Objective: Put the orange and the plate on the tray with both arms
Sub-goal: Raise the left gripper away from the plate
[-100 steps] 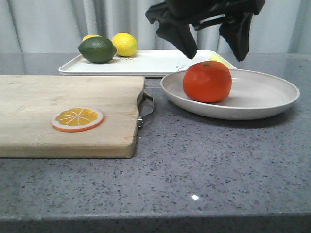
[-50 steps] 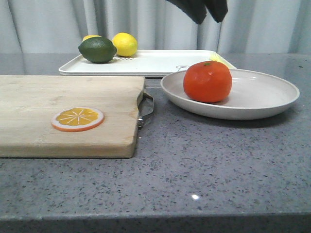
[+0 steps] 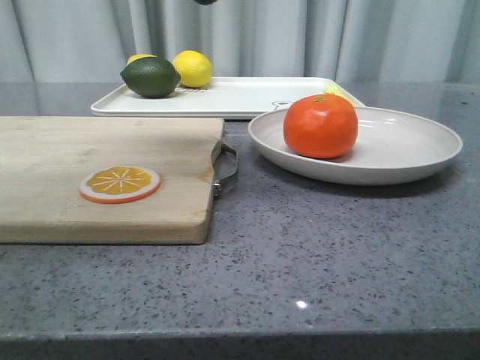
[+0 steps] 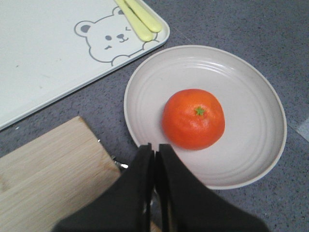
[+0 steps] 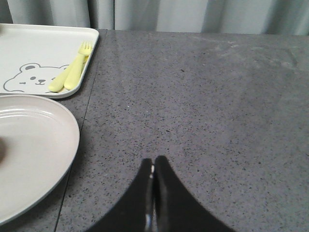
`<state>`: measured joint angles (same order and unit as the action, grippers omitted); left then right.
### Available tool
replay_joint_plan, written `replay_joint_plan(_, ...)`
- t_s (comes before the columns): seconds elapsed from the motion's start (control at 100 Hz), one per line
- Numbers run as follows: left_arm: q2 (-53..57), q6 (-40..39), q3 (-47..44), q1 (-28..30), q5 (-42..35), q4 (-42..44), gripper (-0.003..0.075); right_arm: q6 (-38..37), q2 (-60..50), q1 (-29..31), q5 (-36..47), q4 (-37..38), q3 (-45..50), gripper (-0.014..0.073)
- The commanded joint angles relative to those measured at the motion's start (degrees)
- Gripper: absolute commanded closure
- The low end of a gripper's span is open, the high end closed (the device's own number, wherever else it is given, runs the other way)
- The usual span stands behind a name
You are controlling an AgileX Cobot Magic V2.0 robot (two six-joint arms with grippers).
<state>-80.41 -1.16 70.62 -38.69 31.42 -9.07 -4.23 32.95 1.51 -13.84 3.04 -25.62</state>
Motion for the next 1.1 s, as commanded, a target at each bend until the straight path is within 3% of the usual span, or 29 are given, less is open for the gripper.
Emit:
replay_joint_plan(0.0, 6.6, -1.1, -3.2, 1.1, -5.4, -0.8, 0.0738, -0.2, 0.4, -0.4, 3.7, 0.5, -2.0, 0.0662)
replay_joint_plan(0.6, 39.0, -1.4, -33.1, 3.4, -11.9, -0.8, 0.0739, -0.2, 0.4, -0.5, 3.2, 0.2, -2.0, 0.0662)
replay_joint_plan(0.88, 49.3, -1.4, -40.6, 3.4, -11.8, -0.8, 0.0739, -0.2, 0.7, -0.5, 2.3, 0.1, -2.0, 0.0662)
replay_joint_plan(1.09, 51.0, -1.4, -41.1, 3.4, -11.7, -0.8, 0.0739, -0.2, 5.3, -2.3, -1.8, 0.1, -6.1, 0.0662)
